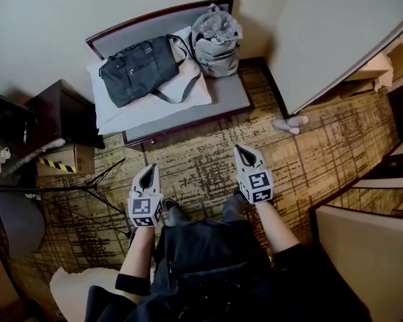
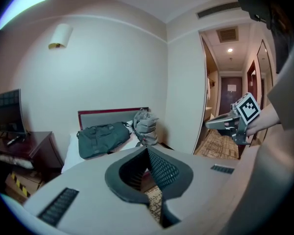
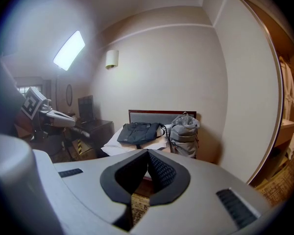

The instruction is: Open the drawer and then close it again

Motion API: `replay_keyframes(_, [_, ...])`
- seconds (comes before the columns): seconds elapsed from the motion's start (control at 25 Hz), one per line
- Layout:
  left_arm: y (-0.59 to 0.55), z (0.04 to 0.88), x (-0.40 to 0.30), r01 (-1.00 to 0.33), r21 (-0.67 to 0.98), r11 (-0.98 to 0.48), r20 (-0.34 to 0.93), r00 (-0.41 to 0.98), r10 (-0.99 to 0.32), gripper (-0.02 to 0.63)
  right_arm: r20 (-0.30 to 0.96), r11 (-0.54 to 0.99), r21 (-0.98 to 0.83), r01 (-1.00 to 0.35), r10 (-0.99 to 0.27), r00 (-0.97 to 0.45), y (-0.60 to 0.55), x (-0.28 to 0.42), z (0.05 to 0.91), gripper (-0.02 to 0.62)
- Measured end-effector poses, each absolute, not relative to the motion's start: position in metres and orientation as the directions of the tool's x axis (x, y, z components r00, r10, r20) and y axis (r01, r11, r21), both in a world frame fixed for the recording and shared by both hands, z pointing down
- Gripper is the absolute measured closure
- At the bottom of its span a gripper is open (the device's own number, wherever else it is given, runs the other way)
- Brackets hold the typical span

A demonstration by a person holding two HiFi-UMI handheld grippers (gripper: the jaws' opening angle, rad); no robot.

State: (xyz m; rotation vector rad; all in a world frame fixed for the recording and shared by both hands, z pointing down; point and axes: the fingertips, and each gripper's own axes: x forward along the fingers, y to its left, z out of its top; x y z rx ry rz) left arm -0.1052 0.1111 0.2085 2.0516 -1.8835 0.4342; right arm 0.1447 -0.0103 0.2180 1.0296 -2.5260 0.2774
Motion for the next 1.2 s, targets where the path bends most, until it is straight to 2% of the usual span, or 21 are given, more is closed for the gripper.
replay_keyframes(1.2, [0.083, 0.226, -0.044, -0.973, 0.028, -0.23, 0.474, 0.216, -0.854, 0.603, 0.47, 0.662, -0.022, -0.75, -0.655, -0.592, -0.019, 0.186, 0.243, 0.591])
